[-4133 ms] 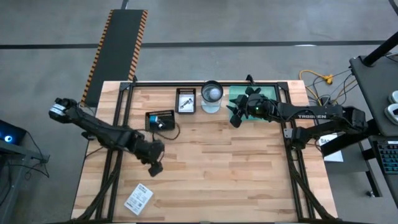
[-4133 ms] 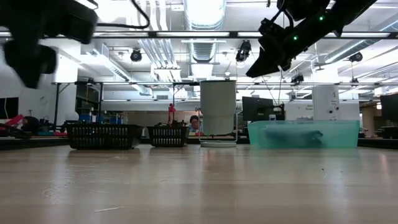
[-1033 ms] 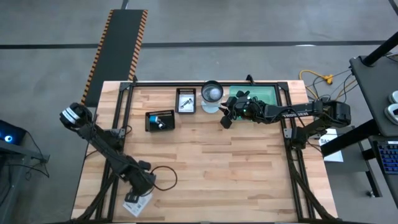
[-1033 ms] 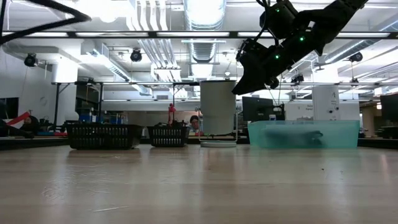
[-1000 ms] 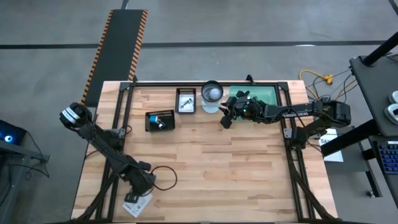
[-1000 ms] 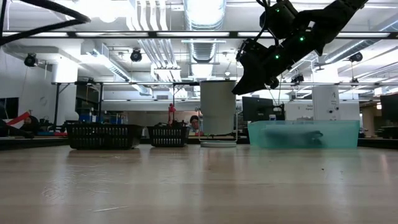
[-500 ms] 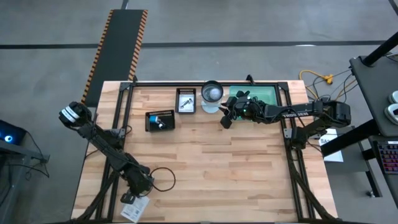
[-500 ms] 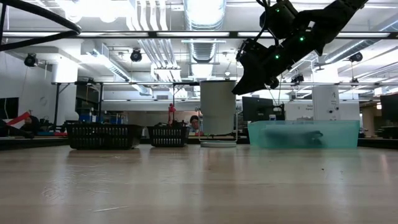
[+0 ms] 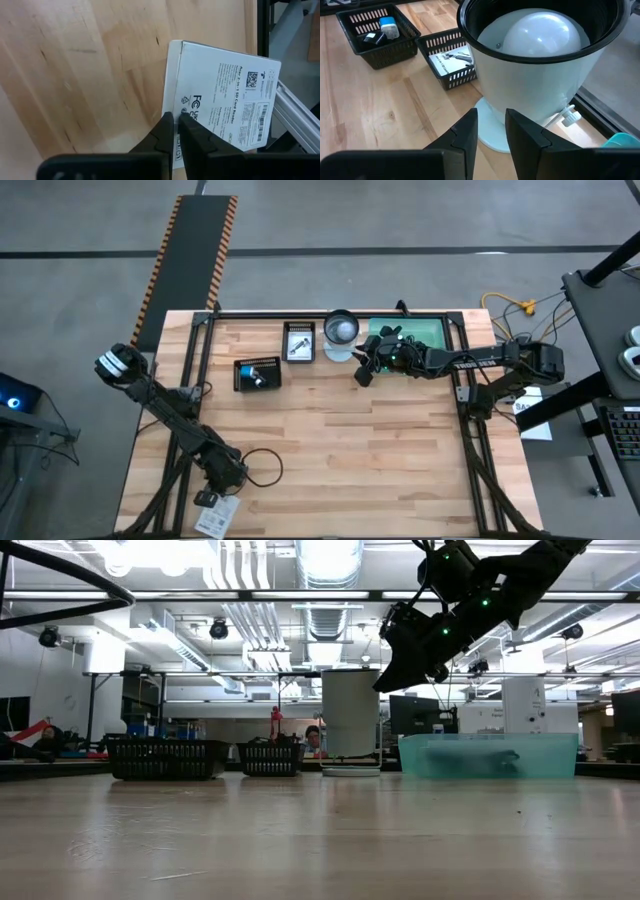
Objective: Pick and place items into bin
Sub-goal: Put the white box into the top black bin
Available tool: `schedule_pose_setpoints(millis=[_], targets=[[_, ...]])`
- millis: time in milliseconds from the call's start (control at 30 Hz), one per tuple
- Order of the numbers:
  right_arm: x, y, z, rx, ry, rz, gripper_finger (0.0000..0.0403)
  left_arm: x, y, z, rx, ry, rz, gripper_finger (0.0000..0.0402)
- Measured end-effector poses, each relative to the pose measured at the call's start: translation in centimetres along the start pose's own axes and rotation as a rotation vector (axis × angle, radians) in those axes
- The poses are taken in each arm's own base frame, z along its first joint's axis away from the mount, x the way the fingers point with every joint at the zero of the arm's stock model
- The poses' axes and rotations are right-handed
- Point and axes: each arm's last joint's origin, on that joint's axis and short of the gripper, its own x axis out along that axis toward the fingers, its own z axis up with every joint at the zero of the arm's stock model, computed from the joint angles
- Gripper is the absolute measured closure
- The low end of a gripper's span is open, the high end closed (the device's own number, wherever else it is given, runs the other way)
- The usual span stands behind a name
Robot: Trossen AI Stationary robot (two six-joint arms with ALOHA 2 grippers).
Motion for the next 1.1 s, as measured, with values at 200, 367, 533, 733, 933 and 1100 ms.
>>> schedule_pose_setpoints(millis=[200,367,533,733,933,1100], targets=[[0.0,0.0,0.0,-0.008,0.0,0.0,0.0325,-0.6,0.0,0.2,-0.003,-0.013,-0.016,0.0401],[0.0,0.0,0.0,-0.008,0.0,0.0,0.0323,-1.1,0.1,0.4,-0.01,-0.03,-0.016,0.0401],[0.0,0.0,0.0,-0.007,0.0,0.0,0.0319,-1.8,0.3,0.1,-0.033,-0.02,0.002,0.04],[0.0,0.0,0.0,-0.008,0.0,0.0,0.0324,-3.0,0.6,-0.1,-0.058,-0.04,0.017,0.04],[0.0,0.0,0.0,-0.008,0.0,0.0,0.033,-4.4,0.7,-0.1,-0.067,-0.104,0.023,0.04],[0.0,0.0,0.0,-0.008,0.0,0.0,0.0328,-5.6,0.7,0.0,-0.06,-0.181,0.03,0.04]])
